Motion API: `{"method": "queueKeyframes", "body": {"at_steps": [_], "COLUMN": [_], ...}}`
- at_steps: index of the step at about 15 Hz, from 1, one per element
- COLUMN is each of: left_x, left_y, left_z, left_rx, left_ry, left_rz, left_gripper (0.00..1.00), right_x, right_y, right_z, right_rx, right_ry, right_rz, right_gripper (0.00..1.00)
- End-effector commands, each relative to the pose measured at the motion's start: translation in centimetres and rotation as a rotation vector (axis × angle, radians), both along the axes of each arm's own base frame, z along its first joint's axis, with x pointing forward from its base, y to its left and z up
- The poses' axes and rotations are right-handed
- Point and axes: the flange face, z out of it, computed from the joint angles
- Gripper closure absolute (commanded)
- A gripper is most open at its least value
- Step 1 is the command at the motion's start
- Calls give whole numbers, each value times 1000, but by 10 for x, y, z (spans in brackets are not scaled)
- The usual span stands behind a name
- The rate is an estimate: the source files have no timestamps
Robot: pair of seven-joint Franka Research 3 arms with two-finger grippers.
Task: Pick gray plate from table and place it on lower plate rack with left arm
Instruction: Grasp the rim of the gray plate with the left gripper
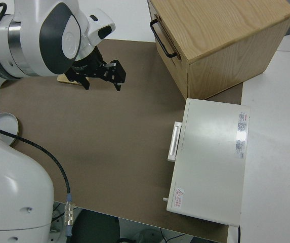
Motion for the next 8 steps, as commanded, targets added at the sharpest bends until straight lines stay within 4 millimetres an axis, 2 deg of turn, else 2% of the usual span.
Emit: {"method": "queueKeyframes", "body": {"at_steps": [1,8], "left_x": [-5,-5], "left_y": [-3,5], "left_z": [2,22], "left_rx": [-4,-5], "left_ry": [-7,13], "left_rz": [5,23], "left_gripper": [1000,1000], "right_x": [-2,-2], "right_y": [0,0], "right_z": [3,3], "right_rx": [6,6], "right_ry": [7,7], "right_rz": [-2,-2], "right_gripper": [11,13]}}
